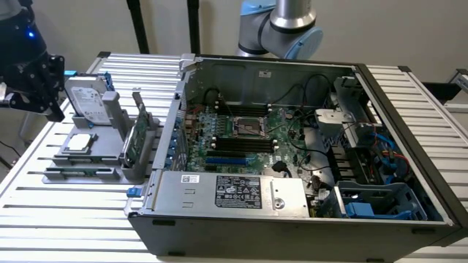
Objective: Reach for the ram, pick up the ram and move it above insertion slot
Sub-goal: 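Pick up the ram and move it above insertion slot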
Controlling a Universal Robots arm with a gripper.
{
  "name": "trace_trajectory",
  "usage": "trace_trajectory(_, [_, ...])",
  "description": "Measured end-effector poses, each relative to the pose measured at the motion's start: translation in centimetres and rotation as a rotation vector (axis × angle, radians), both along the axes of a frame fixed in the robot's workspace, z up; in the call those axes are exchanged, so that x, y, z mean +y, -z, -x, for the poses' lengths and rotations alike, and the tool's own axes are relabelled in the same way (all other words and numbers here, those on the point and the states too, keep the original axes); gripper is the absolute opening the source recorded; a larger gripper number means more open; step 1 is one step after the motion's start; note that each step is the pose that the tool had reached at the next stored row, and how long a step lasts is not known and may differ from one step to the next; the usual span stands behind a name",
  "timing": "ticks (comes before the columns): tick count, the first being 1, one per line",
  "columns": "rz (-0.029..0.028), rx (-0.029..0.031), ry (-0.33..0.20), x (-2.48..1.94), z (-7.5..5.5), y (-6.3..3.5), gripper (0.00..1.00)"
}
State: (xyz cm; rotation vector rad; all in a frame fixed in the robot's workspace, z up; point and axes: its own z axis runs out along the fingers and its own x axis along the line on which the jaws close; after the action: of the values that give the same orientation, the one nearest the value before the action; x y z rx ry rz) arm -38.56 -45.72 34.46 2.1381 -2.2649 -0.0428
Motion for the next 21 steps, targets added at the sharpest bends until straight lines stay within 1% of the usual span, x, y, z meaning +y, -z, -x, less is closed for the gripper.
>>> trace_trajectory(8, [0.0001,0.0001,-0.145,0.0,0.0,0.29,0.11])
trace_trajectory(11, [-0.0012,-0.0003,-0.199,0.0,0.0,0.32,0.11])
trace_trajectory(12, [-0.0015,-0.0015,-0.206,0.01,0.09,0.35,0.11])
trace_trajectory(14, [-0.0015,-0.0017,-0.207,0.0,0.11,0.34,0.11])
trace_trajectory(15, [-0.0014,-0.0017,-0.207,0.0,0.11,0.34,0.12])
trace_trajectory(16, [-0.0014,-0.0017,-0.207,0.0,0.11,0.34,0.18])
trace_trajectory(17, [-0.0014,-0.0015,-0.207,0.0,0.11,0.33,0.18])
trace_trajectory(19, [-0.0013,-0.0014,-0.207,0.0,0.11,0.34,0.3])
trace_trajectory(21, [-0.0014,-0.0024,-0.207,0.0,0.11,0.58,0.3])
